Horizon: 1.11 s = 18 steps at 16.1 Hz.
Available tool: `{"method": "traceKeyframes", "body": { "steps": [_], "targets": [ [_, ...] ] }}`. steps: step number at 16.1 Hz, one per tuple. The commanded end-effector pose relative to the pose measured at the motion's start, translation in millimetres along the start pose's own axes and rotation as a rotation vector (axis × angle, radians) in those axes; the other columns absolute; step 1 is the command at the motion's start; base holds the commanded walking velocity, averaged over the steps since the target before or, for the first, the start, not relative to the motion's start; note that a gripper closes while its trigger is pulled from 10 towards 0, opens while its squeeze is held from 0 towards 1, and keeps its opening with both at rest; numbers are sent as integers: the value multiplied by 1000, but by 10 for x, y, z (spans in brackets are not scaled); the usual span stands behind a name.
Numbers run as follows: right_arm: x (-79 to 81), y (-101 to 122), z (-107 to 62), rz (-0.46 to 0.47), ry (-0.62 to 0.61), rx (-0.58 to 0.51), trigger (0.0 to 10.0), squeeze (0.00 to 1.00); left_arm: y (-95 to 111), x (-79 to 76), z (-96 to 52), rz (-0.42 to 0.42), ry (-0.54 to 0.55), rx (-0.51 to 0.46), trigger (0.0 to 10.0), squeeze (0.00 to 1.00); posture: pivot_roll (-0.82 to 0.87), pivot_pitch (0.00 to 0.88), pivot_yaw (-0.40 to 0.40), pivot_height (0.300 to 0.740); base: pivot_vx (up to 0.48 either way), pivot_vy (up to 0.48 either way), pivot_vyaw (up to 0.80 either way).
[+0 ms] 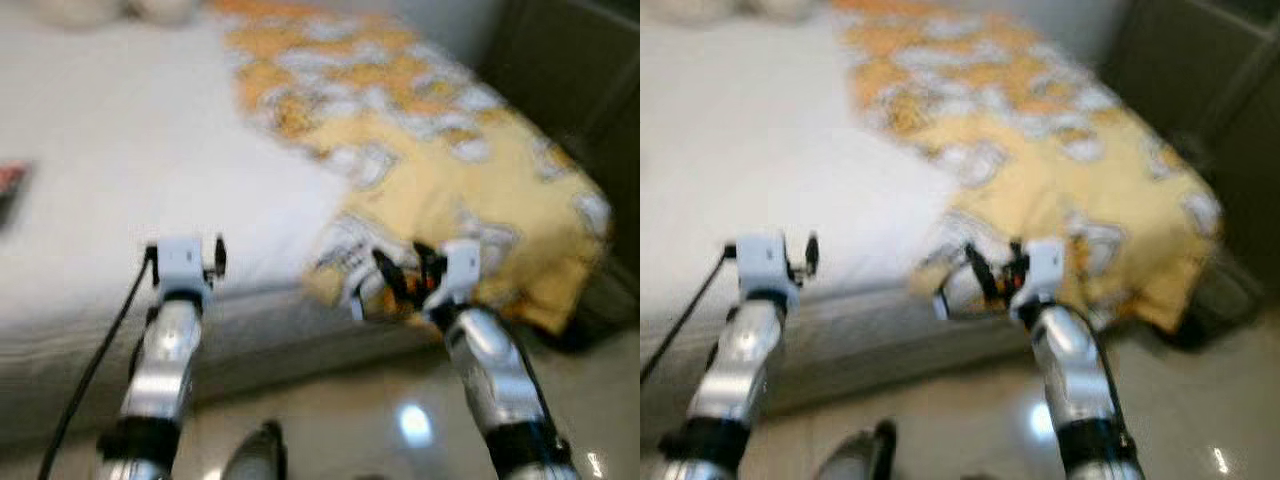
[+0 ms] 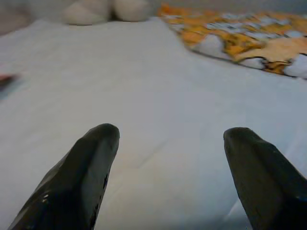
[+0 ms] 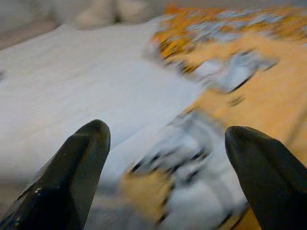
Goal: Clean up the room
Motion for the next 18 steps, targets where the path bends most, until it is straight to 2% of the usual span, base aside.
{"method": "traceKeyframes", "body": {
  "steps": [1, 3, 5, 7, 9, 10, 12, 16, 18],
  "targets": [
    [-33, -33, -37, 3, 9, 5, 10000, 0, 188, -38, 98, -27, -15, -46, 10000, 0, 146, 0, -115, 740, 0, 0, 406],
    [-22, -65, -24, -3, 23, 17, 10000, 0, 262, -53, 150, 39, -17, -66, 10000, 0, 148, 0, -113, 740, 0, -240, 403],
    [-30, -81, -16, 2, 15, 21, 10000, 0, 244, -103, 151, 67, -8, -43, 10000, 0, 140, 0, -98, 740, 0, -476, 400],
    [-74, -96, -9, -32, -9, 31, 10000, 0, 163, -280, 161, 81, -32, 7, 10000, 0, 104, 0, -68, 740, 0, -465, 0],
    [-100, -32, -21, -20, -33, -10, 10000, 0, 206, -445, 206, 118, -87, -11, 10000, 0, 76, 0, -56, 740, 144, -416, 0],
    [-111, -65, -43, -28, -37, 2, 10000, 0, 214, -477, 236, 97, -99, -3, 10000, 0, 73, 0, -51, 740, 0, 0, 481],
    [-133, -102, -93, -37, -44, 6, 10000, 0, 259, -469, 263, 100, -96, -12, 10000, 0, 65, 0, -40, 740, 0, -232, 456],
    [-127, -98, -98, -56, -41, 6, 10000, 0, 116, -330, 283, 39, 18, 49, 10000, 0, 50, 0, -52, 740, 275, -389, 438],
    [-180, -84, -125, -80, -46, 10, 10000, 0, 64, -270, 242, 31, 47, 53, 10000, 0, 57, 0, -56, 740, 352, -321, 428]
  ]
}}
Point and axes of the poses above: a point about 5 cm out from each wrist's last joint towards the gripper, its own z axis pointing out of the wrist towards the gripper, its own y axis along the axis of the wrist's last joint, x = y × z, the point moved 3 cm from there along z, pointing out of the wrist towards the gripper
